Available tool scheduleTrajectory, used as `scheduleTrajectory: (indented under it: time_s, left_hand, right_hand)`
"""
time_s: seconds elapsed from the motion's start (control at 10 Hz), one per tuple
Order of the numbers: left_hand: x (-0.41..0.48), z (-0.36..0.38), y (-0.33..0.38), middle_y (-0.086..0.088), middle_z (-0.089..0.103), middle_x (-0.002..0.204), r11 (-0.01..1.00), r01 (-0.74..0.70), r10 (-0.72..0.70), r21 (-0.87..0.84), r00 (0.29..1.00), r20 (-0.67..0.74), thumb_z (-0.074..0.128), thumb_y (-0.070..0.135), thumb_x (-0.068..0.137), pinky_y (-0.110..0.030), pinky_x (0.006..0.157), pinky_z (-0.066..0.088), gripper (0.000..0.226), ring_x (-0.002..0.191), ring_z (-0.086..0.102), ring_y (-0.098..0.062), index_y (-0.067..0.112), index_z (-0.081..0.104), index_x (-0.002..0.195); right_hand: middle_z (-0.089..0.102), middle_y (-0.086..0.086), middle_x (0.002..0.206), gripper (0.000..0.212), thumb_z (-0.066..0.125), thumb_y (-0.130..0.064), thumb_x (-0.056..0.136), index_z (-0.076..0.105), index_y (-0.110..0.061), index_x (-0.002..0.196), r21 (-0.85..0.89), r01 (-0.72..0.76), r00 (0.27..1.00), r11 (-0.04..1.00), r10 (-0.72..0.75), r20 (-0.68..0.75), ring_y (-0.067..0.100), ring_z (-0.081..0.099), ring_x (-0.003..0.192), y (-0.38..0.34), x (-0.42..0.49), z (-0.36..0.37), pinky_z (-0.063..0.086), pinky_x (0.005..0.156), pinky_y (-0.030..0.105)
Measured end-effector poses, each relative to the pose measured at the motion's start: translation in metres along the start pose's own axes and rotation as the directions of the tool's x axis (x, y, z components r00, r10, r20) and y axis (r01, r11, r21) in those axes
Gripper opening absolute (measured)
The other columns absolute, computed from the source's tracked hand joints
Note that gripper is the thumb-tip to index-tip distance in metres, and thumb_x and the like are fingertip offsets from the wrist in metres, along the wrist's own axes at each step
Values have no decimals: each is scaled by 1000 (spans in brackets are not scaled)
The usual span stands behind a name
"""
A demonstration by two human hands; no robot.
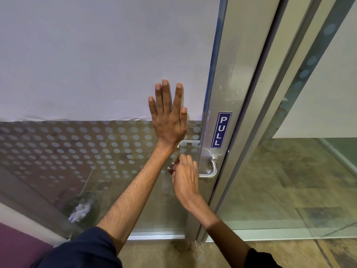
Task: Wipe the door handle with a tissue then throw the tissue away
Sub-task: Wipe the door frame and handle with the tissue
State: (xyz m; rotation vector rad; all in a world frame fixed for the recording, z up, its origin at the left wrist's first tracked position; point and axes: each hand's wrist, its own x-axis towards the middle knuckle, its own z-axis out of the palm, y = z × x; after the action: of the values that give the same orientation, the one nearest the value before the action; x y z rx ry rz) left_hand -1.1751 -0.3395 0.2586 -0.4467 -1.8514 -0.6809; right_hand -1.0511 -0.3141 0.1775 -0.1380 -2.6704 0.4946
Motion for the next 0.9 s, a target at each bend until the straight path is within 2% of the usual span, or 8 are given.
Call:
scheduleTrajectory:
  time_s: [0.1, 0.2, 0.3, 0.4, 0.6, 0.7, 0.8, 0.9]
  left_hand:
    - [0, -1, 0, 7, -25, 166, 1000, -3, 3, 6, 1000, 4, 5, 41, 106, -38, 127, -13, 55, 156, -18, -14, 31, -7, 158]
    - [-1, 1, -1, 7, -25, 166, 1000, -8, 8, 14, 1000, -2, 6, 41, 106, -38, 127, -14, 55, 156, -18, -14, 30, -7, 158]
    - [-1, 2, -1, 7, -25, 166, 1000, -2, 2, 15, 1000, -7, 6, 42, 105, -38, 127, -15, 55, 155, -18, -13, 31, -7, 158]
    - [-1, 2, -1, 8, -26, 165, 1000, 2, -2, 17, 1000, -10, 6, 42, 105, -38, 127, -15, 56, 155, -19, -13, 31, -7, 158]
    - [0, 2, 0, 8, -24, 166, 1000, 4, -3, 9, 1000, -15, 5, 43, 105, -38, 127, -14, 55, 156, -17, -13, 31, -6, 158]
    - [0, 1, 0, 8, -24, 166, 1000, 4, -4, 8, 1000, -6, 5, 43, 105, -38, 127, -14, 55, 156, -17, -13, 31, -7, 158]
    - [-1, 2, -1, 8, -24, 166, 1000, 2, -2, 8, 1000, -11, 5, 43, 105, -38, 127, -14, 55, 156, -17, -13, 31, -7, 158]
    - [0, 1, -1, 8, -24, 166, 1000, 2, -2, 5, 1000, -12, 5, 42, 105, -38, 127, -14, 55, 156, -17, -13, 31, -6, 158]
  right_hand:
    - [65, 1, 101, 14, 68, -8, 83, 75, -13, 94, -83, 63, 998, 995, -63, 3, 24, 55, 99, 3, -12, 8, 45, 76, 36]
    - [67, -9, 103, 40, 77, -5, 70, 71, -25, 104, -68, 149, 983, 986, -156, -99, 18, 48, 101, 18, -33, 9, 36, 76, 32]
    - [67, -8, 104, 50, 84, -6, 62, 71, -27, 105, -81, 142, 967, 987, -156, -200, 16, 44, 102, 39, -47, 4, 26, 79, 32]
    - [68, -8, 102, 46, 85, -7, 63, 73, -28, 101, -90, 102, 970, 991, -119, -211, 16, 45, 100, 55, -48, -4, 25, 79, 32]
    - [68, -5, 87, 52, 82, -4, 58, 73, -28, 102, -147, 60, 973, 987, -91, -213, 24, 59, 95, 70, -54, -5, 26, 80, 34]
    - [67, -3, 99, 49, 78, -9, 63, 69, -27, 107, -172, 33, 978, 985, -67, -199, 21, 48, 102, 67, -56, 1, 28, 83, 35]
    - [66, -5, 105, 30, 73, -31, 81, 67, -26, 110, -181, 23, 975, 983, -62, -214, 19, 48, 102, 60, -49, 4, 28, 84, 35]
    - [68, -4, 87, 21, 67, -41, 87, 72, -26, 100, -215, 29, 977, 976, -73, -202, 21, 53, 92, 50, -34, 5, 26, 80, 36]
